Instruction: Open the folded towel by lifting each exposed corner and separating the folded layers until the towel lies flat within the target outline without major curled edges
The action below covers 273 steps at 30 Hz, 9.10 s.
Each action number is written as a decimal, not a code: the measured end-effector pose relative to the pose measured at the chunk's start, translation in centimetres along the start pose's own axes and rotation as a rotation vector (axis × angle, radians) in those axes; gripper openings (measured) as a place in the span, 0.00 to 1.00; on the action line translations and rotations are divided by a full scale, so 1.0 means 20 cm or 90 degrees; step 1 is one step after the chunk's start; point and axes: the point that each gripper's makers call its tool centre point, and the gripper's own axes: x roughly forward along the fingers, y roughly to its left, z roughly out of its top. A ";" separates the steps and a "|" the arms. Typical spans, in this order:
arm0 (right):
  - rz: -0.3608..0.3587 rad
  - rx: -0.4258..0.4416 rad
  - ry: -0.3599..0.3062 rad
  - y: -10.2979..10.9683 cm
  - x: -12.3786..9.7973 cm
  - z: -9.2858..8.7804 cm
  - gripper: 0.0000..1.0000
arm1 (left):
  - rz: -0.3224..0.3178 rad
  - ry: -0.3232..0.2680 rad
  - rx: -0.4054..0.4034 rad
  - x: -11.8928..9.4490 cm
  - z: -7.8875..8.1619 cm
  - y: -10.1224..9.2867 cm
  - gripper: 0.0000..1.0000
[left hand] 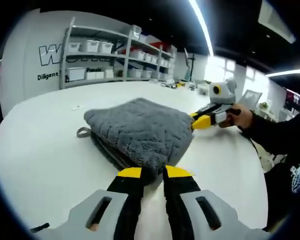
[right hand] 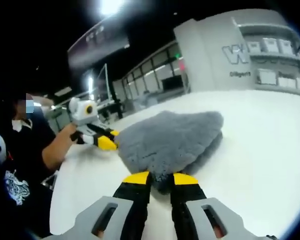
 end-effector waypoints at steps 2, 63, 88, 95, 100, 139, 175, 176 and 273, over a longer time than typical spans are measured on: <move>0.000 -0.018 0.011 0.02 -0.01 -0.01 0.34 | 0.026 -0.004 -0.015 -0.02 0.01 0.03 0.47; -0.074 -0.038 -0.011 -0.27 -0.32 0.40 0.98 | -0.026 -0.085 -0.140 -0.26 0.34 0.19 0.93; -0.057 -0.018 0.012 -0.43 -0.21 0.43 0.94 | -0.055 -0.056 -0.150 -0.15 0.39 0.32 0.89; -0.043 -0.021 0.018 -0.42 -0.16 0.46 0.91 | -0.069 -0.051 -0.150 -0.10 0.42 0.33 0.89; -0.030 0.000 0.008 -0.43 -0.13 0.48 0.88 | -0.076 -0.047 -0.160 -0.06 0.41 0.35 0.87; -0.005 0.026 0.041 -0.56 0.15 0.43 0.77 | -0.113 -0.015 -0.161 0.20 0.45 0.60 0.81; 0.070 0.111 0.068 -0.49 0.34 0.31 0.45 | -0.154 0.009 -0.217 0.31 0.31 0.49 0.44; 0.070 0.114 0.067 -0.49 0.35 0.31 0.42 | -0.155 0.008 -0.217 0.32 0.30 0.48 0.41; 0.337 -0.321 -0.085 0.03 0.20 0.44 0.00 | -0.148 -0.064 -0.040 0.32 0.43 0.40 0.07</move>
